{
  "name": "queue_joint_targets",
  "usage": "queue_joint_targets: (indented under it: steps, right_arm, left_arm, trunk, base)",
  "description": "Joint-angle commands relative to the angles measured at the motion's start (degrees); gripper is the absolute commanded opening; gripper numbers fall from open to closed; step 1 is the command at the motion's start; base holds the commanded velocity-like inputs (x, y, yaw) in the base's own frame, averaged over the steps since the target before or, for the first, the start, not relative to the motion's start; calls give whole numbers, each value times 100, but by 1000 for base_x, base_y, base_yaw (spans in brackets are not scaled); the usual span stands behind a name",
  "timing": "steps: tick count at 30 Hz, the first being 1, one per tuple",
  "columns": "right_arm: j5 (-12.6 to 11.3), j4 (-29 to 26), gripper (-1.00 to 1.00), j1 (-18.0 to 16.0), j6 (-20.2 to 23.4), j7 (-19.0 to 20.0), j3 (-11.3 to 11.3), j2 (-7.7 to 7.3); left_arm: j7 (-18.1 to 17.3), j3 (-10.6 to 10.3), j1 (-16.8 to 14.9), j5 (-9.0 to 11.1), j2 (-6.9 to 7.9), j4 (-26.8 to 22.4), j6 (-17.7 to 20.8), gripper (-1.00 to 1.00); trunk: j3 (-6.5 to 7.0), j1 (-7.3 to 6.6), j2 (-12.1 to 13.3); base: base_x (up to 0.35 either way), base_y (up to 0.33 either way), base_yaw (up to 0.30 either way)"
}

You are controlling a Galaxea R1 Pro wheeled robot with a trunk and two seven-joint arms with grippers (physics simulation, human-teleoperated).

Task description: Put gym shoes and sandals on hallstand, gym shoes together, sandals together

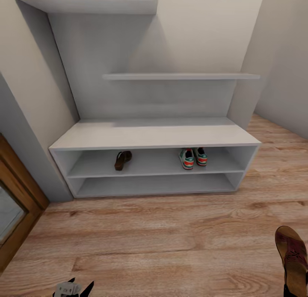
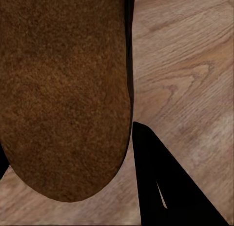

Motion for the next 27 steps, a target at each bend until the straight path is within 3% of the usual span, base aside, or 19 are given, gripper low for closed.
queue_joint_targets:
  steps: [1, 13, 27]
  right_arm:
    - [22, 0, -100, -7, -17, 42, -49, 2]
    - [22, 0, -100, -6, -17, 42, -49, 5]
    - [22, 4, -100, -4, -17, 44, -49, 8]
  left_arm:
    - [-24, 36, -7, -59, -5, 4, -33, 100]
    - [-24, 34, -7, -59, -5, -3, -34, 100]
    - [-24, 39, -7, -58, -5, -12, -25, 100]
  trunk:
    - [-4, -2, -2]
    - [-4, -2, -2]
    - [-4, -2, -2]
  base:
    - [-19, 303, 14]
    - [-22, 304, 2]
    - [-209, 247, 0]
